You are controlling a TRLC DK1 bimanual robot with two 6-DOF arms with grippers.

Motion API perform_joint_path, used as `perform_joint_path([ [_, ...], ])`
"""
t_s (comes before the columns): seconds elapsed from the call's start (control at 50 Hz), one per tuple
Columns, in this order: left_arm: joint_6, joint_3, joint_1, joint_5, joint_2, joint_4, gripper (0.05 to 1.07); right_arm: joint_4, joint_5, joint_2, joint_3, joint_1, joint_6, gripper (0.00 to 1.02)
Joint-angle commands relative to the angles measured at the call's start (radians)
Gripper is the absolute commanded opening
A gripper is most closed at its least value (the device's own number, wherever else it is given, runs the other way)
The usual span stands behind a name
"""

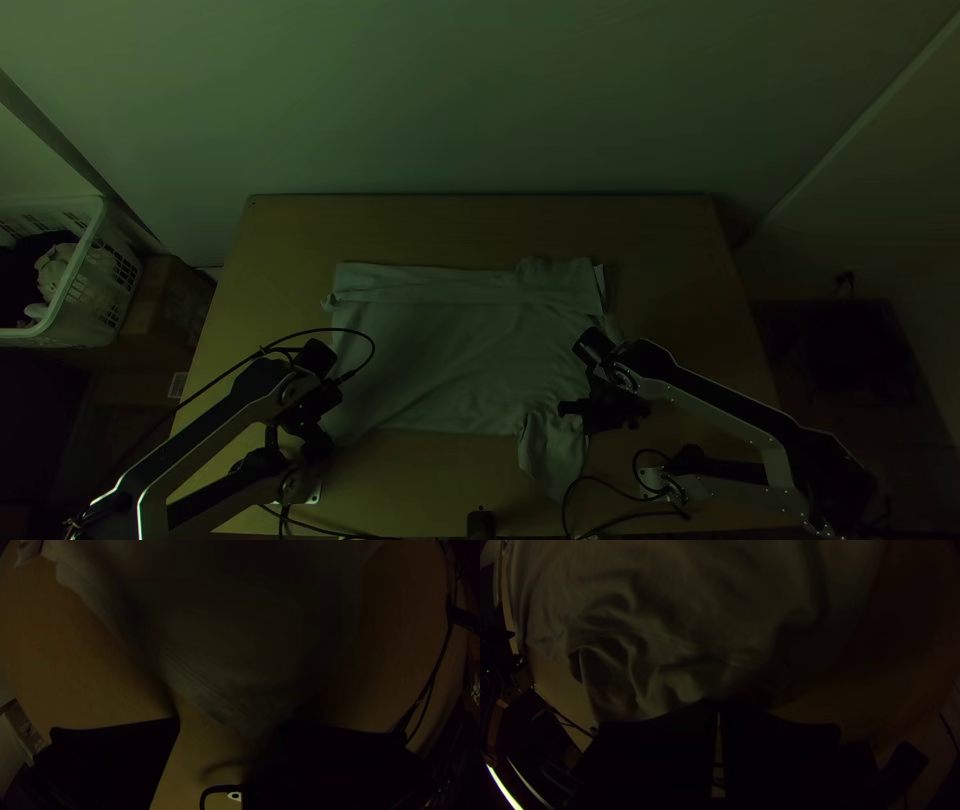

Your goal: Fold the t-shirt

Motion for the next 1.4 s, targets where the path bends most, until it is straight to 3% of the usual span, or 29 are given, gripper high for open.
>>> perform_joint_path([
  [0.0,-0.033,-0.003,-0.024,0.02,0.005,0.035,0.75,0.002,0.005,0.006,-0.006,0.001,0.012,0.03],
  [0.12,-0.033,-0.006,-0.074,0.032,-0.071,0.046,0.11,0.005,0.005,0.01,-0.006,0.0,0.012,0.03],
  [0.14,-0.033,-0.005,-0.085,0.034,-0.084,0.046,0.08,0.005,0.007,0.01,-0.008,0.0,0.012,0.03],
  [0.32,-0.027,-0.006,-0.083,0.04,-0.12,0.057,0.08,0.006,0.007,0.01,0.002,-0.012,0.01,0.03],
  [0.5,0.026,0.01,0.007,0.038,-0.124,0.063,0.08,-0.006,0.007,-0.03,0.041,-0.071,-0.005,0.03],
  [0.74,0.187,0.036,0.222,0.04,-0.112,0.107,0.08,-0.142,0.007,-0.049,0.149,-0.282,-0.175,0.03],
  [0.82,0.222,0.049,0.266,0.04,-0.094,0.12,0.08,-0.178,0.007,-0.052,0.173,-0.313,-0.209,0.03],
  [1.0,0.283,0.075,0.363,0.052,-0.038,0.153,0.08,-0.208,0.018,-0.066,0.183,-0.332,-0.227,0.03],
  [1.38,0.294,0.241,0.42,0.084,0.106,0.181,0.08,-0.23,0.047,-0.052,0.311,-0.381,-0.244,0.03],
])
